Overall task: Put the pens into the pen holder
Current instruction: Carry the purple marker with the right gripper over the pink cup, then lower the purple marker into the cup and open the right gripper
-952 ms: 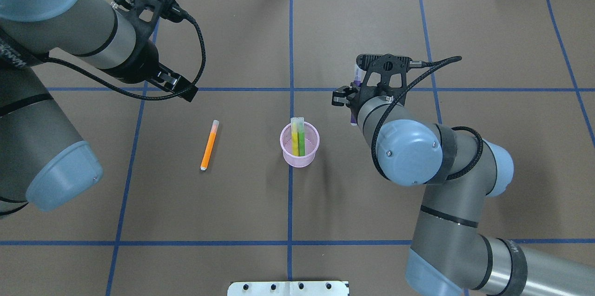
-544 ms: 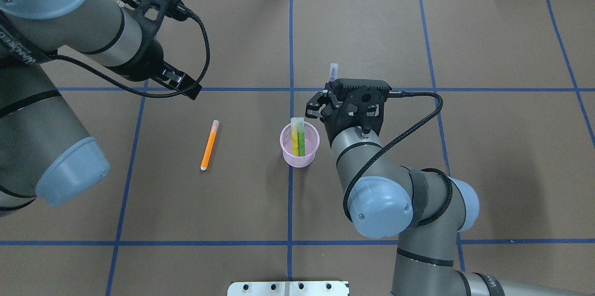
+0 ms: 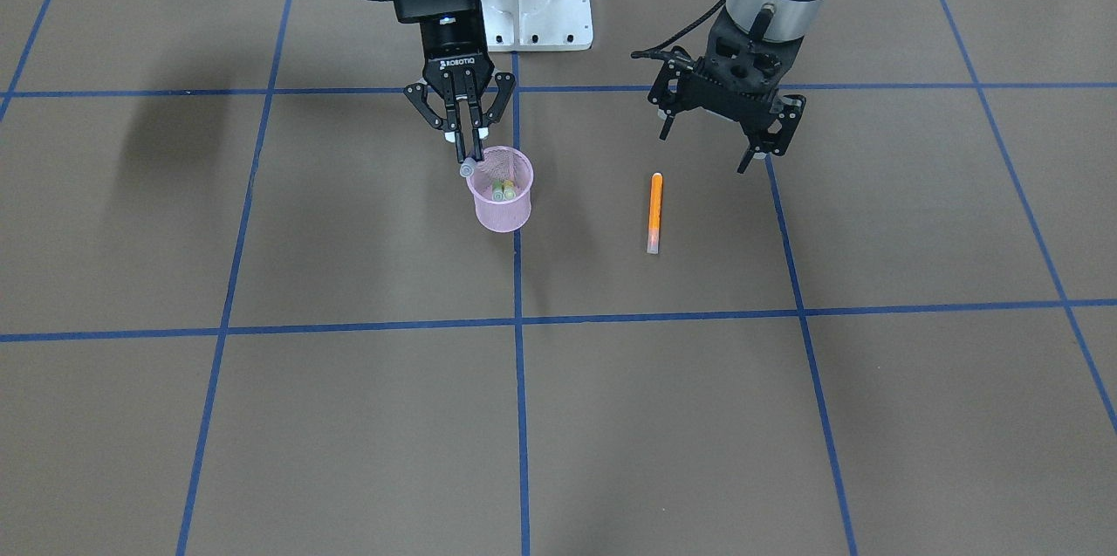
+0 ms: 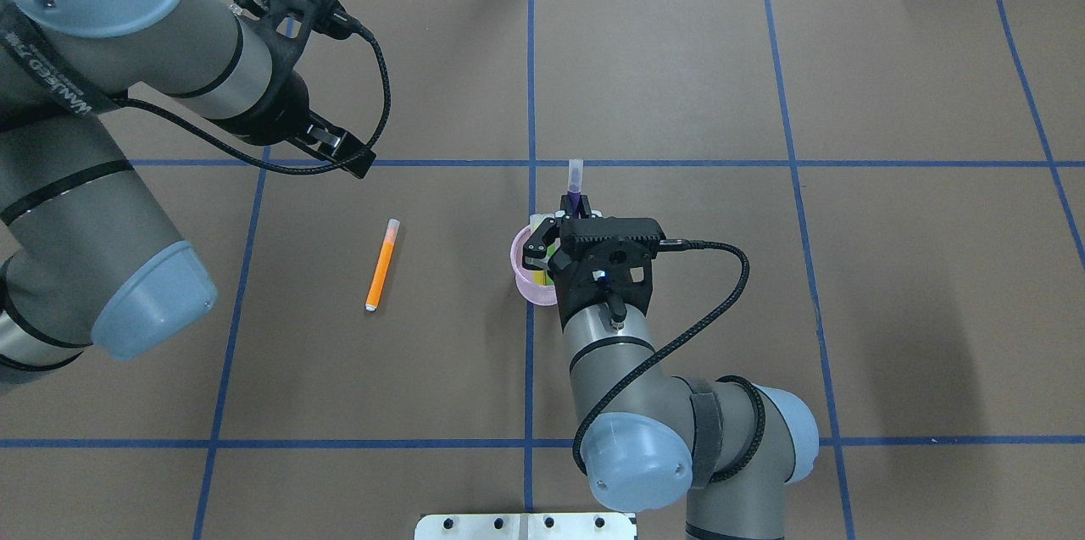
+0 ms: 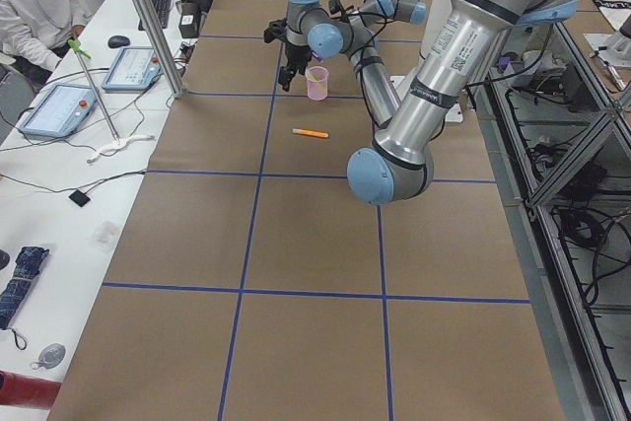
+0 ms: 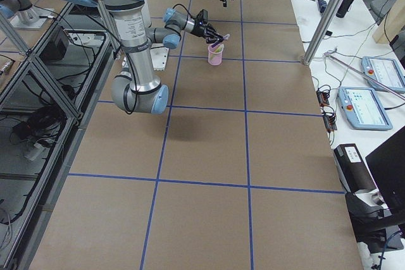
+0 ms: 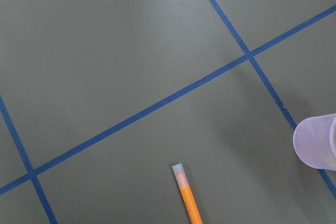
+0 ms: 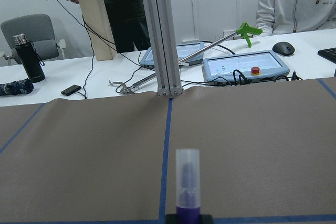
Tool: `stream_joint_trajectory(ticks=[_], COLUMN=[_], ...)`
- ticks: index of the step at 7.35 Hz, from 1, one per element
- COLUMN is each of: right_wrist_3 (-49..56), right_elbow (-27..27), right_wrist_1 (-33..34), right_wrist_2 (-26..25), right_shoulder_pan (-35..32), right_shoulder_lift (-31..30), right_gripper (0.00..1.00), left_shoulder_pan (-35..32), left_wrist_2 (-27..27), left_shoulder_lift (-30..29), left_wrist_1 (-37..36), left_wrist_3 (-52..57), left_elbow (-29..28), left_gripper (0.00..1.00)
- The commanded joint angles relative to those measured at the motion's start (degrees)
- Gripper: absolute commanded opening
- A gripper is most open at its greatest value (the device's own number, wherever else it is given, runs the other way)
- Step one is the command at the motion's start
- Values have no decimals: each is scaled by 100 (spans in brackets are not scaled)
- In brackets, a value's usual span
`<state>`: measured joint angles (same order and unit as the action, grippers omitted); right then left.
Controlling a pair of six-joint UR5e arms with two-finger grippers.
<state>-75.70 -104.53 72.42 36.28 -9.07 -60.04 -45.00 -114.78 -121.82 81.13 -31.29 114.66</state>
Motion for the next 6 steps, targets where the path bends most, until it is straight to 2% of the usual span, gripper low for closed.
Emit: stream_joint_trajectory(ticks=[1, 2, 3, 4, 6], right_wrist_3=[-76, -76, -76, -85, -59], right_elbow=[414, 442, 477, 529, 434], right_wrist_1=[9, 9, 9, 1, 0], right_wrist_2=[-147, -165, -191, -235, -148], right_shoulder_pan=[63, 63, 72, 81, 63], right_shoulder_lift=[272, 265, 230, 230, 265], right_gripper=[0, 0, 23, 99, 100], left_shoulder_pan=[0, 0, 0, 0, 0], left_wrist_2=[0, 0, 0, 0, 0], left_shoulder_lift=[1, 1, 9, 1, 27], left_wrist_1=[8, 8, 8, 8, 8], left_wrist_3=[0, 0, 0, 0, 0], left_elbow=[-5, -5, -5, 13, 4], left_gripper=[100, 100, 100, 100, 100])
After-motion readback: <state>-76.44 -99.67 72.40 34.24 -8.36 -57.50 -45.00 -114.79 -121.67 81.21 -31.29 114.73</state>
